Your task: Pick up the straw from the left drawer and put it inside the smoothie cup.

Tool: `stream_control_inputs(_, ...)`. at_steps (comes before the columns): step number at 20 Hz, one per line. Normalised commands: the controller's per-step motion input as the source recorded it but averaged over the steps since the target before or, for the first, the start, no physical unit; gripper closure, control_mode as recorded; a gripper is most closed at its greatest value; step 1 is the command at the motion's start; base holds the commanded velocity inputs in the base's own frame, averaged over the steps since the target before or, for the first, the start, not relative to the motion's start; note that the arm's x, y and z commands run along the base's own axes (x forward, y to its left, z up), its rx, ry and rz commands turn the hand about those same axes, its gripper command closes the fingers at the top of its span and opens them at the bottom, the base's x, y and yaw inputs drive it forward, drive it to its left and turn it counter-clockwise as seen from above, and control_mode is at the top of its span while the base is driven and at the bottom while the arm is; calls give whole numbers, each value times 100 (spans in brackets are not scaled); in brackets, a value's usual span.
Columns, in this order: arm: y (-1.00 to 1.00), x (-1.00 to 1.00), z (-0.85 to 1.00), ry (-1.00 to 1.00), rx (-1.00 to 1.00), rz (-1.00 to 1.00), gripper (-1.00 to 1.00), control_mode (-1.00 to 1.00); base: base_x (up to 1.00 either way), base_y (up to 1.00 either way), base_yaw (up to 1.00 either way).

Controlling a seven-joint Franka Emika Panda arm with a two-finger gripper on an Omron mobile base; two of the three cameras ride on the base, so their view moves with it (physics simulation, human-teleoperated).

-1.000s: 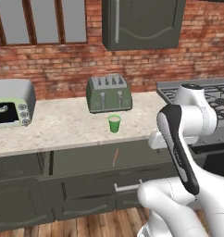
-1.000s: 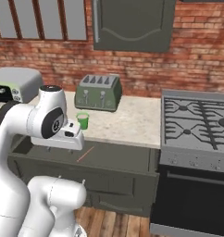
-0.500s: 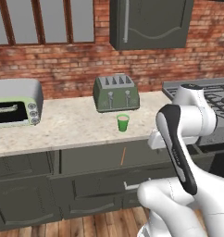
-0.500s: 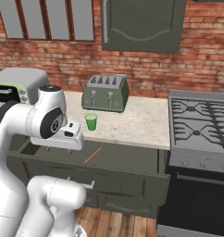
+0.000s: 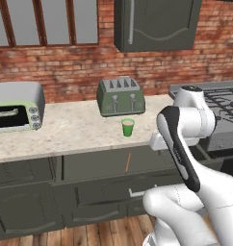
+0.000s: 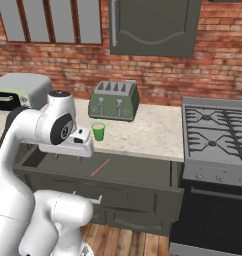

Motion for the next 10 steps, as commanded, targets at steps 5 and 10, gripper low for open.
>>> stream_control_inputs(5, 14, 60, -15, 6, 0, 0, -100, -100, 0, 0, 0)
stream_control_inputs(10, 12, 52, -27, 8, 0, 0, -100, -100, 0, 0, 0)
